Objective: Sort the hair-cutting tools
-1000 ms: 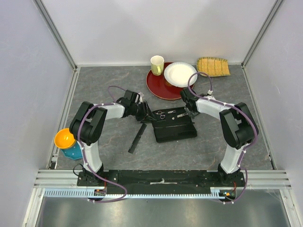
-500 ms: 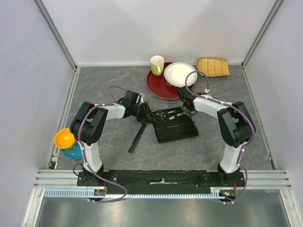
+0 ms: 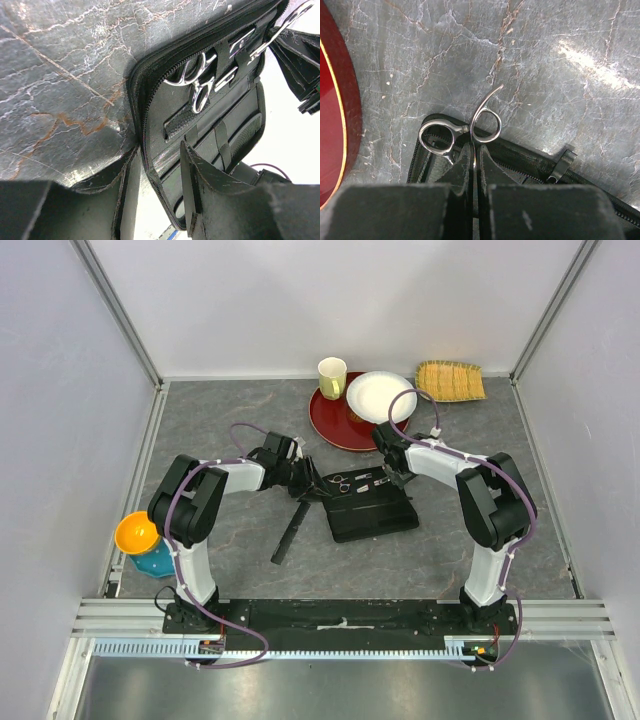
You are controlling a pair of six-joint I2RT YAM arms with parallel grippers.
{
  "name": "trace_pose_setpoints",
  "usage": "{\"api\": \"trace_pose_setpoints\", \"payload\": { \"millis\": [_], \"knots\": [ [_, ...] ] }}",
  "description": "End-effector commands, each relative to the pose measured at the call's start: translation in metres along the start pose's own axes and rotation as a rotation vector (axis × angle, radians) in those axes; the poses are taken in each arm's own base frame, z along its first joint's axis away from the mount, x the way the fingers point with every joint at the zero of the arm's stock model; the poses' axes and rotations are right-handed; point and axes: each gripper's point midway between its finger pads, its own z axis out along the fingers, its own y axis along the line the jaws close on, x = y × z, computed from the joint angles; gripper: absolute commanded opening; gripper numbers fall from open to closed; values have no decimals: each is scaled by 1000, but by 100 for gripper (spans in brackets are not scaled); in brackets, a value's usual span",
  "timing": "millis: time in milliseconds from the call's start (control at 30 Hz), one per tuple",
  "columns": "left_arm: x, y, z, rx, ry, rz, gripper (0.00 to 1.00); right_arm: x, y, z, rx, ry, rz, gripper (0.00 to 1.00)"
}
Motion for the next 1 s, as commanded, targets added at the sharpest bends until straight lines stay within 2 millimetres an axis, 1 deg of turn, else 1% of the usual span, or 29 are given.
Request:
{"api": "trace_pose_setpoints", "payload": {
  "millis": [0, 67, 167, 233, 300, 333, 433, 500, 600, 733, 967],
  "knots": [
    [15, -18, 10, 63, 39, 15, 43, 59, 6, -12, -43, 216, 16, 0],
    [14, -18, 11, 62, 36, 11, 43, 63, 1, -12, -33, 236, 16, 0],
    [15, -17, 11, 57, 33, 11, 43, 69, -1, -14, -30, 270, 13, 0],
    [14, -17, 10, 52, 27, 11, 43, 68, 0, -17, -37, 274, 9, 1],
    [14, -16, 10, 48, 20, 13, 43, 65, 0, -20, -43, 268, 0, 5],
    [13, -17, 10, 50, 18, 15, 43, 61, 2, -24, -55, 258, -3, 10],
    [12, -18, 9, 49, 11, 17, 43, 50, 4, -31, -69, 225, -21, 20],
    [11, -17, 10, 45, 8, 18, 43, 44, 4, -35, -77, 206, -25, 23],
    [10, -16, 10, 40, 3, 19, 43, 39, 4, -40, -86, 196, -30, 23],
    [9, -16, 10, 38, 0, 19, 43, 43, 1, -41, -84, 213, -34, 14],
    [9, -17, 9, 39, -4, 20, 43, 47, -5, -40, -73, 232, -36, 10]
  ]
}}
